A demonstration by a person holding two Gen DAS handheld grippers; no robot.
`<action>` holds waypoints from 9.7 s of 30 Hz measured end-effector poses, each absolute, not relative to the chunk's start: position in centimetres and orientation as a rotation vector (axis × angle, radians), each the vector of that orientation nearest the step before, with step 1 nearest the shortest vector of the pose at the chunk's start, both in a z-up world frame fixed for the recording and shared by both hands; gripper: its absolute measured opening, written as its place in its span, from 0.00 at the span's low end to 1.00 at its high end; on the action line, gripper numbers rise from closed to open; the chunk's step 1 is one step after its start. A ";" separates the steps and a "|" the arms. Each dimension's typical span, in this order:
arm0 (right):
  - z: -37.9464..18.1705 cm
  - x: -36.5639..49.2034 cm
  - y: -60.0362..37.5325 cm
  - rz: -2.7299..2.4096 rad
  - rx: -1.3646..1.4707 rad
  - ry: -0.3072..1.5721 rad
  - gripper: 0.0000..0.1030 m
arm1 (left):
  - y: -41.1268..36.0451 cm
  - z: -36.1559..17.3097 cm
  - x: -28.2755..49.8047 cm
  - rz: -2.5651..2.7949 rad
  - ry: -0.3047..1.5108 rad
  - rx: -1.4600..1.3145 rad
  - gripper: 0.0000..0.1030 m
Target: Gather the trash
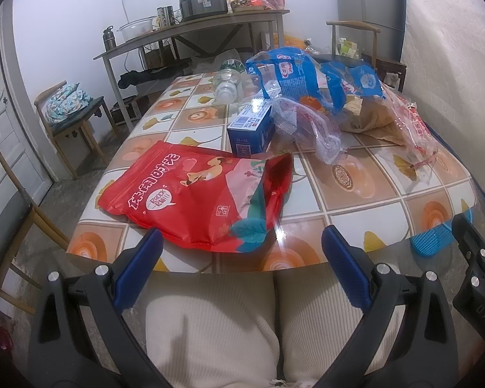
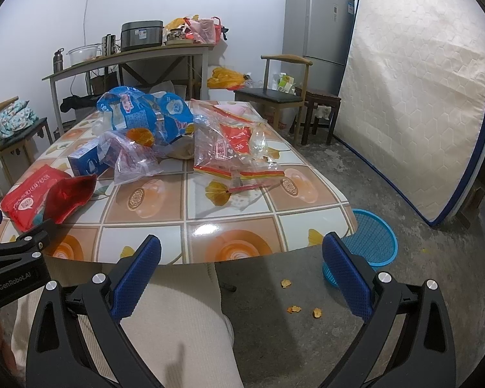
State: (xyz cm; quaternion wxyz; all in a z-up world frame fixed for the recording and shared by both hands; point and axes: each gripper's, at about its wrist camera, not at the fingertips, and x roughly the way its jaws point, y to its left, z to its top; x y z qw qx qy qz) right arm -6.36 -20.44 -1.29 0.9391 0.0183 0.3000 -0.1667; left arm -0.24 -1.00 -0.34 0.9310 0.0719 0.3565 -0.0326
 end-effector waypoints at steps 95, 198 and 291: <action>-6.2 7.8 -11.2 0.569 0.347 0.877 0.31 | 15.7 -3.1 10.5 -0.387 0.906 -0.494 0.55; -2.6 41.7 -31.3 0.313 -0.281 1.173 0.89 | 20.9 0.3 17.9 -0.403 0.632 -0.538 0.00; -2.0 -4.8 -59.2 -0.573 0.454 0.737 0.90 | -26.4 12.7 18.5 -1.036 0.914 -0.024 0.71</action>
